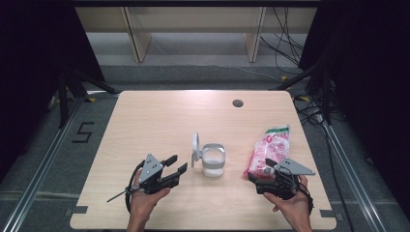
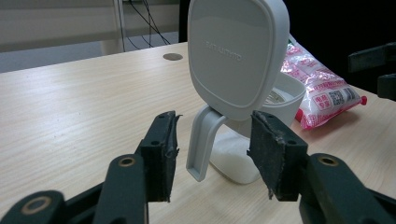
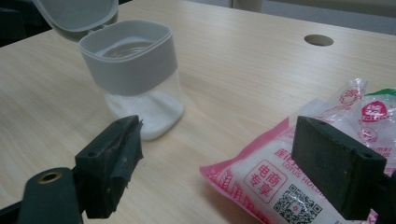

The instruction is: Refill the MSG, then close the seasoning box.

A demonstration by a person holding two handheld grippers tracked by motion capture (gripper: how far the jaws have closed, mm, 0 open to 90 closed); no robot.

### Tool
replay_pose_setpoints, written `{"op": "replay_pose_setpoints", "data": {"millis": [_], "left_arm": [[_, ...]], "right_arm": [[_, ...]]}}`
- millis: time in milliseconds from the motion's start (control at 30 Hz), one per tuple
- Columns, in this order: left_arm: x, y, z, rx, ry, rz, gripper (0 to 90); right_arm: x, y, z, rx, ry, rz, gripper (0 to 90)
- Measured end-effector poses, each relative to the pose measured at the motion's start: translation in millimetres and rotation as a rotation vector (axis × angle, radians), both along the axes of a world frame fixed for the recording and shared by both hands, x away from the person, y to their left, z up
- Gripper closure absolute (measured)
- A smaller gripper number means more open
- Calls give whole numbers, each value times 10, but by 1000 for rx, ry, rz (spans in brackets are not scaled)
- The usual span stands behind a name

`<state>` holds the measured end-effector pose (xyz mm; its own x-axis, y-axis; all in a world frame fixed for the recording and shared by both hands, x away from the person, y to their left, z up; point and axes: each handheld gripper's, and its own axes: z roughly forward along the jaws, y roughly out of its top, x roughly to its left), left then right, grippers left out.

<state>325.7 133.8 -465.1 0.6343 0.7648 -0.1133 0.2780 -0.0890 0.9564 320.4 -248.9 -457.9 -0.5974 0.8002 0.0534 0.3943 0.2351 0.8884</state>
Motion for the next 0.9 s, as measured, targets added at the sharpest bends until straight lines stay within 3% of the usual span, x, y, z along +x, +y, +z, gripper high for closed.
{"op": "replay_pose_setpoints", "data": {"millis": [100, 133, 167, 233, 267, 367, 467, 500, 533, 700, 733, 800, 900], "left_arm": [[1, -1, 19, 9, 1, 6, 534], [8, -4, 25, 9, -5, 2, 543], [8, -4, 25, 9, -5, 2, 558], [29, -8, 46, 21, -19, -15, 577], [28, -15, 51, 15, -13, -8, 593], [46, -25, 64, 21, -19, -22, 636], [66, -42, 71, 22, -38, -34, 698], [66, -44, 79, 33, -38, -31, 720], [80, -44, 82, 42, -53, -36, 742], [123, -64, 59, 52, -61, -6, 870], [135, -69, 50, 39, -61, -8, 884], [138, -69, 56, 46, -56, -8, 891], [151, -90, 70, 32, -60, -22, 892]], "right_arm": [[-19, 26, -28, 12, 16, 4, 173], [-12, 26, -41, -4, 1, 21, 175], [-38, 33, -29, 4, 33, 16, 177], [-41, 57, -54, 11, 8, 12, 179], [-46, 48, -36, -4, 27, 25, 179], [-46, 30, -47, -27, 10, 44, 181], [-54, 28, -55, -31, 3, 42, 182], [-80, 47, -48, -12, 33, 28, 182], [-66, 30, -48, -34, 9, 40, 183], [-76, 45, -53, -21, 6, 36, 187], [-73, 48, -59, -24, -2, 34, 187], [-90, 72, -63, 0, 29, 18, 188], [-74, 57, -61, -9, 17, 26, 188]]}}
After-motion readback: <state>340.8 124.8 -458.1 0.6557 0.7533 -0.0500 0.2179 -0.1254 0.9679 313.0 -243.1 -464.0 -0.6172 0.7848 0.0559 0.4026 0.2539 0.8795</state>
